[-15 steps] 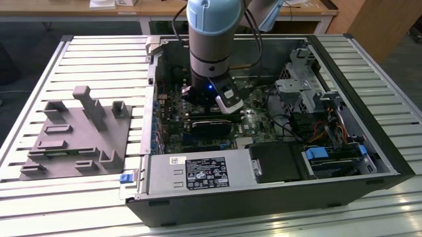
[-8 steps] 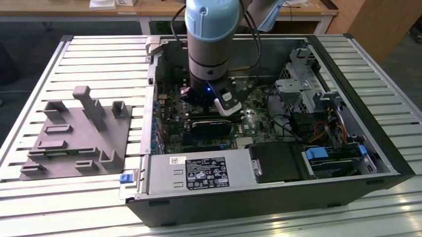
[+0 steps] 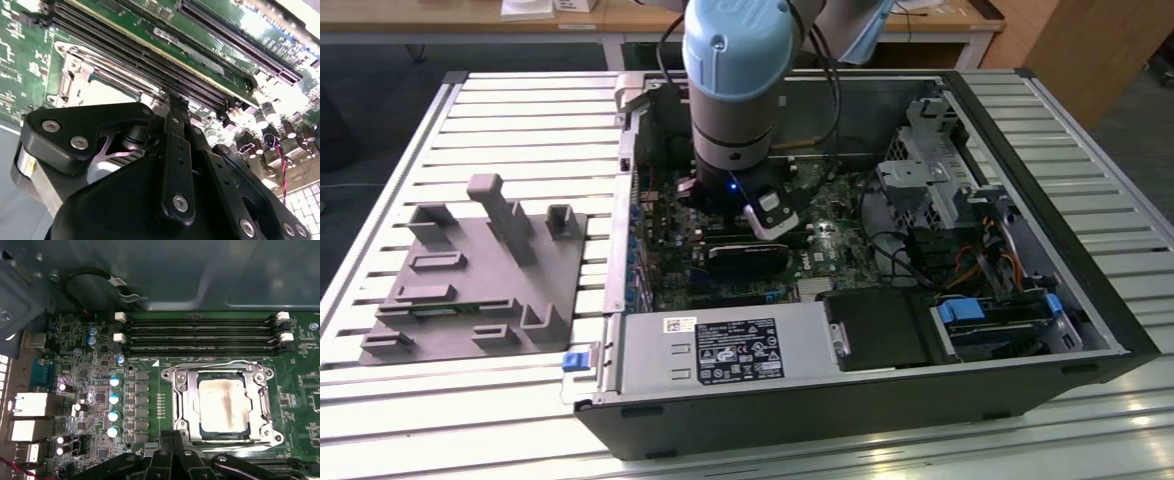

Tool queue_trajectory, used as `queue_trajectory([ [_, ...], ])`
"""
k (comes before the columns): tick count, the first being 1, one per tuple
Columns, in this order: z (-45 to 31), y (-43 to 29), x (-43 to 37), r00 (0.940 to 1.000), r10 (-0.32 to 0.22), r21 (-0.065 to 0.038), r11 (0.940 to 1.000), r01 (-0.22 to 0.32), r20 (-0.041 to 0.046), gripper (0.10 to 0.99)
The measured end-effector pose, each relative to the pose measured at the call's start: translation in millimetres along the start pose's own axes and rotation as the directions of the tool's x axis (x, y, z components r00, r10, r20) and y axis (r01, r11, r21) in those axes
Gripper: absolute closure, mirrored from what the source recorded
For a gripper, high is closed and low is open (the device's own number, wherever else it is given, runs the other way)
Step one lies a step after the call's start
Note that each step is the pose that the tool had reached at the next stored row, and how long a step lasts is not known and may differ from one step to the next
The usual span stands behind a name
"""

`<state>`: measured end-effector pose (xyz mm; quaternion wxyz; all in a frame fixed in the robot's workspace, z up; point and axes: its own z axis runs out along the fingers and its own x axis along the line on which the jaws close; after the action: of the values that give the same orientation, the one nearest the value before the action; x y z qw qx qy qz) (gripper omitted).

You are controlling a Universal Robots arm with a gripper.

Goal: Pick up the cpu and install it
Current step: 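Install the second cpu locking lever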

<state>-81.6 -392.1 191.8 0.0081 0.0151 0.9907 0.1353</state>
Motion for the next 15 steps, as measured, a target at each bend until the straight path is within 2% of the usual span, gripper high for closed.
queue_trajectory([
  [2, 0.9, -0.2, 0.5, 1.0000, 0.000, -0.005, 1.0000, 0.000, -0.0002, 0.980],
  [7, -0.8, 0.2, 0.5, 1.0000, 0.000, -0.006, 1.0000, 0.000, -0.0001, 0.980],
  [12, -8.5, 2.4, 0.4, 1.0000, 0.000, -0.003, 1.0000, 0.000, 0.0000, 0.980],
  [15, -16.3, 4.6, 0.3, 1.0000, 0.000, -0.002, 1.0000, 0.000, -0.0001, 0.980],
])
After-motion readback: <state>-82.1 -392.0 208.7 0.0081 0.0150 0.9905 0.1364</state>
